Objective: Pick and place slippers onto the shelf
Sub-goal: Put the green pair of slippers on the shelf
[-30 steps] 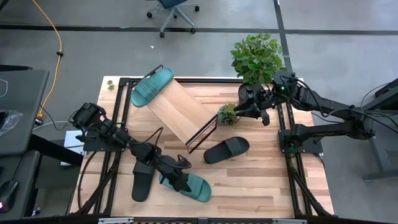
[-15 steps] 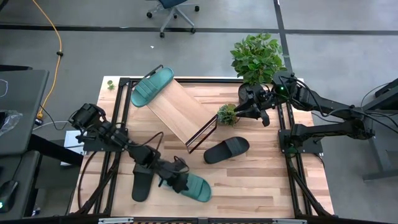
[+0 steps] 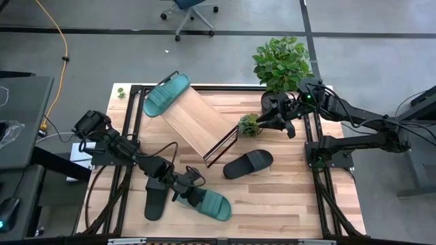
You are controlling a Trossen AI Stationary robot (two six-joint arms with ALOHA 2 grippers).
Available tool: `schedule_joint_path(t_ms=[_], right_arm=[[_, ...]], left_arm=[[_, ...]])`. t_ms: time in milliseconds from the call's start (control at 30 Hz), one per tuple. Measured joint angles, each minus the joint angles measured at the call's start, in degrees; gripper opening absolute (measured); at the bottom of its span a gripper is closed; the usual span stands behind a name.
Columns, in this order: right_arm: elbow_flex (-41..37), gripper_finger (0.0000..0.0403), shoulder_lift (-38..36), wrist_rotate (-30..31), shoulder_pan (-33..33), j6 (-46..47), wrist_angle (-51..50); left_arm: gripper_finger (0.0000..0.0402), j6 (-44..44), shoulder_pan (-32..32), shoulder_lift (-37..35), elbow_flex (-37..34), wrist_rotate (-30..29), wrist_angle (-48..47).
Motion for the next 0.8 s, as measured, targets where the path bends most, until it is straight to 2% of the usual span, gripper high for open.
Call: schedule_joint_path(t_ms=[233, 333, 667, 800], right_arm=[[0.0, 0.0119, 0.0, 0.0, 0.0, 0.0, 0.0], [0.0, 0.0119, 0.0, 0.08, 0.0, -0.2, -0.02], [0.0, 0.0119, 0.0, 0.27, 0.0, -0.61, -0.11], [0.0, 0.0119, 0.0, 0.39, 0.0, -0.61, -0.21]], left_arm=[[0.0006, -0.5, 0.0, -0.01, 0.0, -4.18, 1.76], [0.0018, -0.18, 0.0, -0.01, 0.0, -4.56, 2.03], [0.0152, -4.52, 0.0, 0.62, 0.0, -4.57, 0.81], [0.0191, -5.8, 0.0, 0.76, 0.0, -4.7, 0.78]])
